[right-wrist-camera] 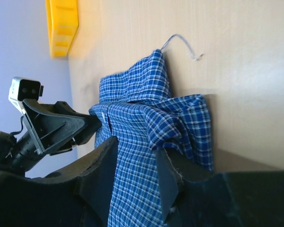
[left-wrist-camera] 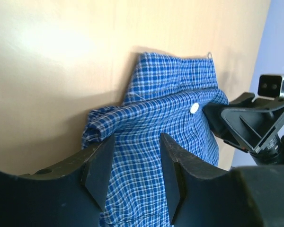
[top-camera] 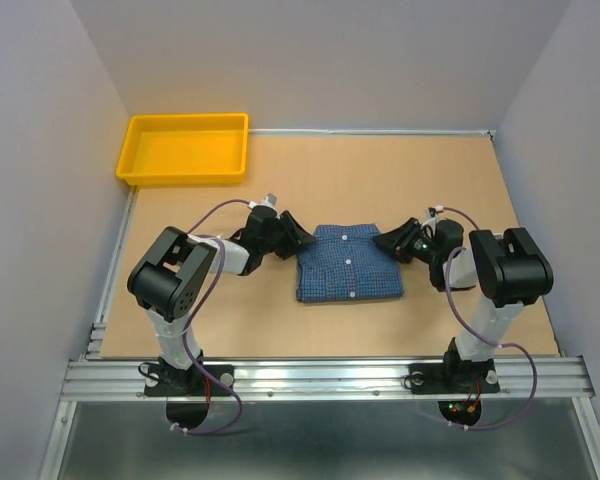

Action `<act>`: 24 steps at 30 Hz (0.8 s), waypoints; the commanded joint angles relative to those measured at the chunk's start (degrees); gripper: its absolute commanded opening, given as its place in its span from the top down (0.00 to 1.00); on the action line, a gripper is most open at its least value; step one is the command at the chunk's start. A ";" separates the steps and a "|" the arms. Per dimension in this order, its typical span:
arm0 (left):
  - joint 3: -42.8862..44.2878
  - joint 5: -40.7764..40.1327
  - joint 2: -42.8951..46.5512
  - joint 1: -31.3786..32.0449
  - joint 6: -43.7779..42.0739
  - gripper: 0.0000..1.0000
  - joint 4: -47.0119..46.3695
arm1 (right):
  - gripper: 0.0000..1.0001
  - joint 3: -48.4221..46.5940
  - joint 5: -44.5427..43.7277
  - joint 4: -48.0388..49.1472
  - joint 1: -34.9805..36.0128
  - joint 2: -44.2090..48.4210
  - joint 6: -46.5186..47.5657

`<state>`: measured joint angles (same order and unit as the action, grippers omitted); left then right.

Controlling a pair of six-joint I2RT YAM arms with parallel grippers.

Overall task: Fold and stack the long sleeve shirts
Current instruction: Fold the shirt

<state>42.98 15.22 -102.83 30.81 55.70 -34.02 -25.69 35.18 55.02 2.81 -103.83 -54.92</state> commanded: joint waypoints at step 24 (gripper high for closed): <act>14.67 -5.38 -2.02 -0.92 -11.67 0.37 12.13 | 0.59 -14.21 4.99 -3.26 2.12 -4.26 2.01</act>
<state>54.35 10.26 -101.34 30.87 45.74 -22.63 -38.59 41.47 51.07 5.58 -104.03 -55.37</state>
